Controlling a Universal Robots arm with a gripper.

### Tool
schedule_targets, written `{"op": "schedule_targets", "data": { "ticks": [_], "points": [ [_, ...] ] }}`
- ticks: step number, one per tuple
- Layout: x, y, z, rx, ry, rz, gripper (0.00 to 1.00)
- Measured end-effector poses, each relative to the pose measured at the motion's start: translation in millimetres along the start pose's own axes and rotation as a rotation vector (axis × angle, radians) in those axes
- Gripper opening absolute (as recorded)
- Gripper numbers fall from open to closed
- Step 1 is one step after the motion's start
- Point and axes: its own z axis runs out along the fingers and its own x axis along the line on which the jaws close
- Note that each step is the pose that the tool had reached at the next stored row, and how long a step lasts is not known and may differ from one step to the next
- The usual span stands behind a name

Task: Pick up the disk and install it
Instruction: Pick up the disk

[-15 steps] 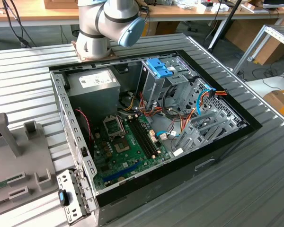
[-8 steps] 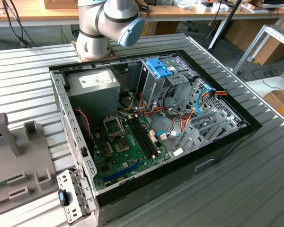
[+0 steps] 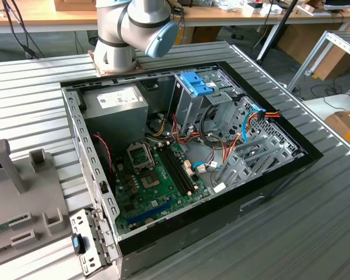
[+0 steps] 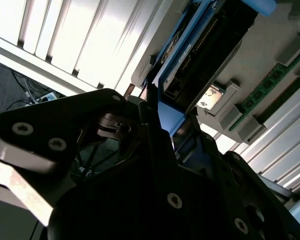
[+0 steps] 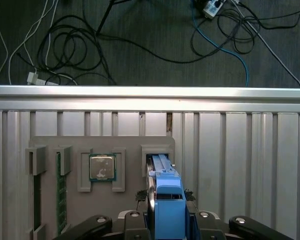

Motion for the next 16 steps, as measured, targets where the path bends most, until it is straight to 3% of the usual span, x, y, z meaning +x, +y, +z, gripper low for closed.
{"op": "schedule_targets", "data": {
  "ticks": [4, 5, 8, 9, 16],
  "points": [
    [0.0, 0.2, -0.1, 0.0001, -0.0001, 0.0, 0.36],
    [-0.1, 0.2, -3.2, 0.0001, 0.0, 0.0, 0.36],
    [-1.0, 0.1, -28.0, 0.0003, 0.0, 0.0, 0.36],
    [-1.4, 0.0, -40.5, 0.0007, 0.0, 0.0, 0.36],
    [-2.7, -0.1, -77.3, 0.0009, 0.0, 0.0, 0.36]
  ]
}}
